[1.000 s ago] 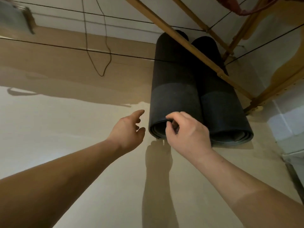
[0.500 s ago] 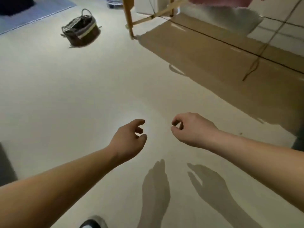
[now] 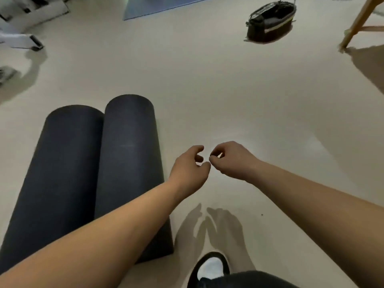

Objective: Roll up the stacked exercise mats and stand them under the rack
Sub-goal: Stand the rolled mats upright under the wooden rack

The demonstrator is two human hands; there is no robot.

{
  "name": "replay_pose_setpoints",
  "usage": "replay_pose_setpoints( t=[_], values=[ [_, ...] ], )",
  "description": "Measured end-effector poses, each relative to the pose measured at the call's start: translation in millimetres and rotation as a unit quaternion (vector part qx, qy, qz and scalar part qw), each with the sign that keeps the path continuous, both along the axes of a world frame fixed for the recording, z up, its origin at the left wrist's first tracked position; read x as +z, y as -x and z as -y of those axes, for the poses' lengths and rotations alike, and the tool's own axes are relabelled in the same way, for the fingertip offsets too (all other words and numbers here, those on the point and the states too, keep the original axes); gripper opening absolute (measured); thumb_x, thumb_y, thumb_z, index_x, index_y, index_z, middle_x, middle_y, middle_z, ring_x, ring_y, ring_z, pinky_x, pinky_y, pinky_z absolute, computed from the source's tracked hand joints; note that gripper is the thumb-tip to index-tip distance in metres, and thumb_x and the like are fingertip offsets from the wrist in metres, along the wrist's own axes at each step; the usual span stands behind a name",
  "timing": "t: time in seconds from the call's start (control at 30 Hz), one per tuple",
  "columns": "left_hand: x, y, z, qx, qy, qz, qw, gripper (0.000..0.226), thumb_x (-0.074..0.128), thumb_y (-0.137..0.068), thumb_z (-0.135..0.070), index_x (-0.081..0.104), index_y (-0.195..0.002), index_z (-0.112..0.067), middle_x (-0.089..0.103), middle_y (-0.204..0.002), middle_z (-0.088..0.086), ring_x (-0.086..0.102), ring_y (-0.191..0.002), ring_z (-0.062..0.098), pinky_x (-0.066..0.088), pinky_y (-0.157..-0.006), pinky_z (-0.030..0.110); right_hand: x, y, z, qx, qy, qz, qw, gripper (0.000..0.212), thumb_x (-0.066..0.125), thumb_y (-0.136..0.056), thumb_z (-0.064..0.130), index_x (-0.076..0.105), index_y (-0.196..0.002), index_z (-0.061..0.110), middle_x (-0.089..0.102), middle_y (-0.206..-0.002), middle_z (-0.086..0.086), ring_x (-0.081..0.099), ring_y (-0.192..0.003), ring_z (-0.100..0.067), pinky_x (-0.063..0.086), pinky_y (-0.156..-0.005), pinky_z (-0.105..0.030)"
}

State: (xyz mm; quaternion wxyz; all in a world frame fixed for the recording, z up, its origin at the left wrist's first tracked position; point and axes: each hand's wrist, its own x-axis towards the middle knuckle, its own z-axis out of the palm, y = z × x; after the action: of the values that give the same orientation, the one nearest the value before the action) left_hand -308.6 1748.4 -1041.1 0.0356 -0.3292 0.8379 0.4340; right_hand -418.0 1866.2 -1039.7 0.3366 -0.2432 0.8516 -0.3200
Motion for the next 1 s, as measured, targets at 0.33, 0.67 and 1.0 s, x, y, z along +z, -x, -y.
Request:
replay_pose_setpoints(
  t=[0.33, 0.67, 1.0],
  values=[
    [1, -145, 165, 0.233, 0.075, 0.215, 0.945, 0.100, 0.065, -0.085, -0.066, 0.018, -0.164, -0.025, 0.030, -0.163, 0.010, 0.038, -0.144, 0.037, 0.042, -0.113, 0.054, -20, -106, 152, 0.150, 0.023, 0.106, 0.983, 0.071, 0.068, -0.095, 0.051, 0.043, -0.157, 0.025, 0.056, -0.145, -0.002, 0.055, -0.106, -0.018, 0.047, -0.084, -0.030],
    [-39, -180, 152, 0.261, 0.012, 0.140, 0.955, 0.067, 0.066, -0.092, -0.059, 0.045, -0.151, -0.037, 0.047, -0.142, 0.002, 0.052, -0.127, 0.022, 0.044, -0.112, 0.042, -47, -119, 150, 0.087, -0.037, 0.091, 0.991, 0.112, 0.063, -0.075, 0.087, 0.012, -0.165, 0.044, 0.022, -0.160, -0.004, 0.045, -0.142, -0.035, 0.044, -0.114, -0.047],
    [-46, -144, 110, 0.260, -0.133, 0.072, 0.954, 0.084, 0.073, -0.087, -0.065, 0.038, -0.156, -0.036, 0.054, -0.146, 0.000, 0.058, -0.127, 0.024, 0.053, -0.108, 0.045, -46, -84, 101, 0.008, -0.066, 0.005, 0.998, 0.122, 0.055, -0.065, 0.096, 0.008, -0.164, 0.043, 0.031, -0.147, 0.000, 0.050, -0.133, -0.028, 0.051, -0.103, -0.048]
  ],
)
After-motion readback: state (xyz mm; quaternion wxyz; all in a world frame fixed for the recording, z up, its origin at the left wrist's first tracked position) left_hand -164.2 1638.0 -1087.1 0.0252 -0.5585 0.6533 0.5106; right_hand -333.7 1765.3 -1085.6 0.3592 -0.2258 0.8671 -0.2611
